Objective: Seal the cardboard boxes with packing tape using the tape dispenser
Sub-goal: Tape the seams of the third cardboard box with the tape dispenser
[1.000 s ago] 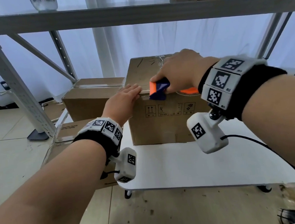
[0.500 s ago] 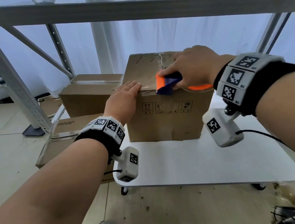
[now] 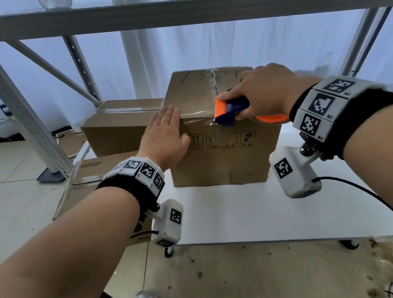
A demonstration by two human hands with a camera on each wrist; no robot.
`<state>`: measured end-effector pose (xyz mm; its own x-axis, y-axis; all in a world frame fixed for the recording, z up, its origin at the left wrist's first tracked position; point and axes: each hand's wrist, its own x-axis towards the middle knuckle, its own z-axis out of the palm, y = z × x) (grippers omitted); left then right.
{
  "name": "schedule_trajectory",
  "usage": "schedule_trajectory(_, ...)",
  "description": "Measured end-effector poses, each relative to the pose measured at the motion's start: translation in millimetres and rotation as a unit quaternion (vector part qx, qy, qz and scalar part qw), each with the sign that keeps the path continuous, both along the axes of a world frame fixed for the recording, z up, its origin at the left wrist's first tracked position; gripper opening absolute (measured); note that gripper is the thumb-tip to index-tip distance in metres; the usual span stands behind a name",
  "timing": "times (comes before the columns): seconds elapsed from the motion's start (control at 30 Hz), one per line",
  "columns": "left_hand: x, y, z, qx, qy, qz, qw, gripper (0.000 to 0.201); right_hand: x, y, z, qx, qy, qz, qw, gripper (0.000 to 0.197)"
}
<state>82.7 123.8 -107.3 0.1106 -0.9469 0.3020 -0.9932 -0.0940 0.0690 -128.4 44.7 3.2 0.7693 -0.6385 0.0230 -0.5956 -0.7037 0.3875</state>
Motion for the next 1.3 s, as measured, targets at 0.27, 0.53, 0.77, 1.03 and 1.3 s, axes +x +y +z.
schedule_trajectory(0.27,-40.9,-19.2,-3.3,-0.011,-0.027,-0.056,0.998,0.073,2.7,2.3,0.5,-0.003,-0.008,-0.013,1.0,0.05)
schedule_trajectory(0.53,-10.6,-12.4,2.4,-0.055,-0.012,-0.079,0.995,0.062,25.3,12.5,8.2,0.006,-0.005,0.006,1.0,0.047)
schedule_trajectory(0.77,-14.3,-12.6,7.5,-0.06,0.032,-0.074,0.995,0.054,33.7,22.0,14.2,-0.048,0.047,0.026,0.997,0.044)
schedule_trajectory(1.03,-20.1,-13.8,9.0,-0.037,0.022,-0.059,0.997,0.057,-7.1,13.6,12.7,-0.01,0.024,-0.025,0.999,0.047)
schedule_trajectory(1.3,-43.8,-22.3,15.6,0.008,0.003,-0.095,0.995,0.065,-8.4,6.9,9.0,0.045,-0.004,-0.048,0.998,0.048)
